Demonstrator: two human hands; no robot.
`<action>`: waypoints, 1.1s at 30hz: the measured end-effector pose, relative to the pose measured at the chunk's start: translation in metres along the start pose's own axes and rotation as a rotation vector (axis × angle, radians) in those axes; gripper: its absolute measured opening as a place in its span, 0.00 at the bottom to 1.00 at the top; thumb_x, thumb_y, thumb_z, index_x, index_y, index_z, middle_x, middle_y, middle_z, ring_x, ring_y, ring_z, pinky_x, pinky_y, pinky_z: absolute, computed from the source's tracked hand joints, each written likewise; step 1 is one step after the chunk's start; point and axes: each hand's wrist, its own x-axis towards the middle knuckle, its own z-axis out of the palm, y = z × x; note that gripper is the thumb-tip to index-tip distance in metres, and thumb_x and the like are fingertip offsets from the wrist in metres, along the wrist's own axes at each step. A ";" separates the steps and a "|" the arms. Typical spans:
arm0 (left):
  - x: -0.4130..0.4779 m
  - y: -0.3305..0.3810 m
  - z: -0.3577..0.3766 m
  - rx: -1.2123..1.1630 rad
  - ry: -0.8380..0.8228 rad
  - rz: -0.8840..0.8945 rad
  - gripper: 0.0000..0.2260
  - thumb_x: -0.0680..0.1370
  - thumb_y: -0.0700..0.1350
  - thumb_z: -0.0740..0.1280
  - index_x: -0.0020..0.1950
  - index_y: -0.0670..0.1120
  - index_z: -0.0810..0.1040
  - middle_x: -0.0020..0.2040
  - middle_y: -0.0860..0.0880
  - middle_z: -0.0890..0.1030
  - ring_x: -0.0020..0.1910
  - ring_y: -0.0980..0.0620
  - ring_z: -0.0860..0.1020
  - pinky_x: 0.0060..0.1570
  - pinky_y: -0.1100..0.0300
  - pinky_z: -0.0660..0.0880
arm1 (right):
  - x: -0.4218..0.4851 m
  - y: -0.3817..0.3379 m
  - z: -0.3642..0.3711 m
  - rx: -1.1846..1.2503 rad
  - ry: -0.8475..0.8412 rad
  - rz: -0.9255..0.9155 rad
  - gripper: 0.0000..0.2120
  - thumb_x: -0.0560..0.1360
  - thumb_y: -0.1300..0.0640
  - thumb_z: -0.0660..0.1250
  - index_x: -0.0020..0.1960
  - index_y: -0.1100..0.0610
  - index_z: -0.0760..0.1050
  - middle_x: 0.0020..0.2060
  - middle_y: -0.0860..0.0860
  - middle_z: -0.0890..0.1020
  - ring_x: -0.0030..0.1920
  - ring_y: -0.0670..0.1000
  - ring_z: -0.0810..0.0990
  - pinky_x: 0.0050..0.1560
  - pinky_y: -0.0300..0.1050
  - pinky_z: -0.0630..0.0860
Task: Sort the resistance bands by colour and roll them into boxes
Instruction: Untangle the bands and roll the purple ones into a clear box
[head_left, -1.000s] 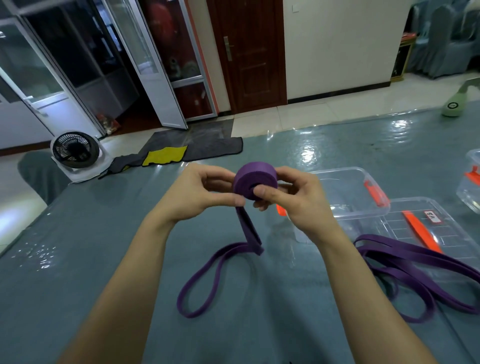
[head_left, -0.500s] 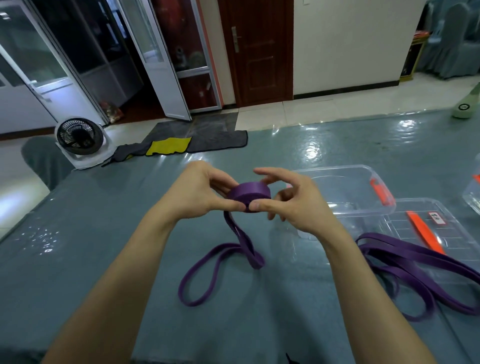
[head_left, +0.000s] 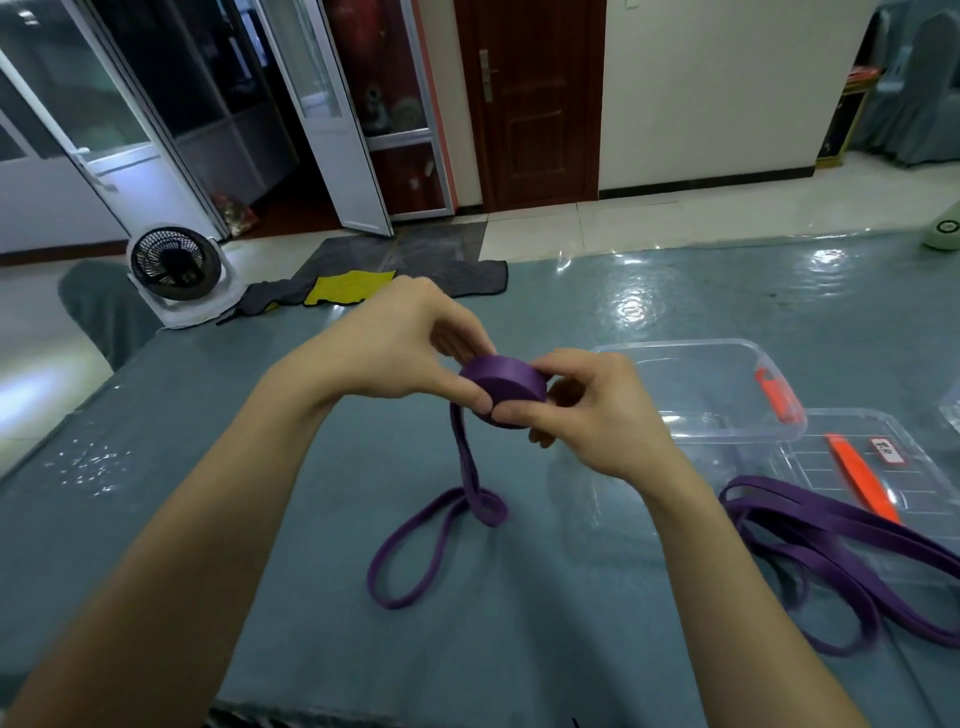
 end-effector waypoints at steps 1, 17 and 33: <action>-0.003 -0.008 0.000 -0.138 0.033 0.015 0.16 0.68 0.53 0.87 0.54 0.56 0.90 0.48 0.58 0.90 0.51 0.58 0.87 0.57 0.62 0.83 | 0.000 -0.003 -0.003 0.111 0.011 0.003 0.14 0.69 0.55 0.85 0.52 0.55 0.89 0.35 0.59 0.85 0.31 0.57 0.85 0.36 0.51 0.83; -0.031 -0.070 0.013 -0.502 0.160 -0.070 0.12 0.70 0.47 0.85 0.52 0.51 0.91 0.45 0.55 0.91 0.46 0.55 0.90 0.50 0.65 0.83 | 0.030 -0.008 0.044 0.205 -0.033 0.165 0.28 0.67 0.49 0.86 0.65 0.48 0.83 0.47 0.50 0.89 0.33 0.56 0.86 0.33 0.49 0.79; -0.007 -0.110 -0.092 0.212 -0.032 -0.018 0.10 0.69 0.57 0.84 0.45 0.57 0.89 0.35 0.64 0.86 0.38 0.63 0.85 0.41 0.59 0.80 | 0.126 -0.061 0.087 -0.397 -0.211 -0.083 0.10 0.73 0.48 0.83 0.51 0.48 0.86 0.35 0.48 0.88 0.34 0.47 0.88 0.44 0.52 0.87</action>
